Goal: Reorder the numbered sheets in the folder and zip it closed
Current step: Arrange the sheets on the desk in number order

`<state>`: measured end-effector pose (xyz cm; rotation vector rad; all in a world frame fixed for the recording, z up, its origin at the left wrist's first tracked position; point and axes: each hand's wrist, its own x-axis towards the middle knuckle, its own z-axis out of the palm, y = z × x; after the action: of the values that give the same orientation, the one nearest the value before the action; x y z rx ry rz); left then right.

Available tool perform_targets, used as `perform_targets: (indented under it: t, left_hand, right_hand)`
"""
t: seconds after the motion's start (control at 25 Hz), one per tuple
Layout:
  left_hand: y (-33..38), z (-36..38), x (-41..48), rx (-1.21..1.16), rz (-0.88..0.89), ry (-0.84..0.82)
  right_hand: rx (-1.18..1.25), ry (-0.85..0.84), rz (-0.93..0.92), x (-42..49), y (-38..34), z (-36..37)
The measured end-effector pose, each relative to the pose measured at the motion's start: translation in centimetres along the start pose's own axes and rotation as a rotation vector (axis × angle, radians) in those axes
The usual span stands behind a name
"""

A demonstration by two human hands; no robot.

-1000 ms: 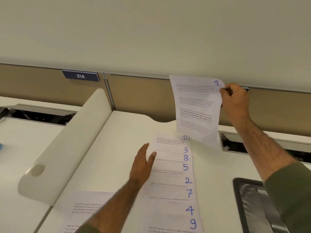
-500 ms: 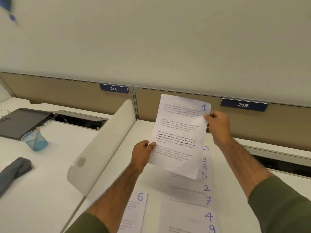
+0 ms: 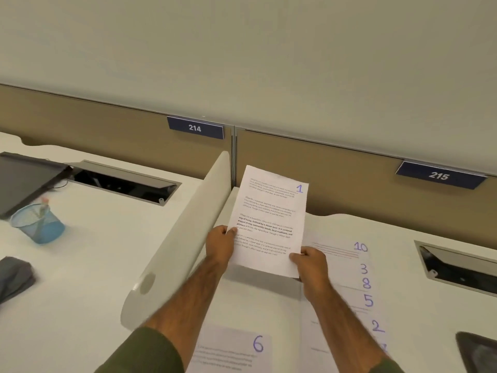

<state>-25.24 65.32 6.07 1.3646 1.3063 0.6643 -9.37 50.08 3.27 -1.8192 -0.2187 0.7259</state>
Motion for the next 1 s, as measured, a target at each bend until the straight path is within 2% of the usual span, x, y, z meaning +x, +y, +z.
perform_targets:
  t: [0.28,0.56,0.76,0.84,1.0]
  left_hand:
    - [-2.6,-0.2,5.7,0.209,0.024,-0.029]
    - [-4.1,-0.2,7.1,0.234,0.005,0.041]
    - [-4.7,-0.3,6.9,0.273,0.059,0.02]
    - [-4.9,0.0,6.9,0.381,0.11,0.034]
    - [-5.0,0.4,5.9,0.919,0.348,0.062]
  right_hand:
    - [-0.2,0.094,0.006,2.6,0.5,5.3]
    - [-0.307,0.086,0.034,4.7,0.6,7.6]
    - [-0.314,0.089,0.056,4.7,1.0,8.6]
    - [-0.322,0.081,0.078,4.7,1.2,8.7]
    - [-0.307,0.027,0.106,4.9,2.0,8.8]
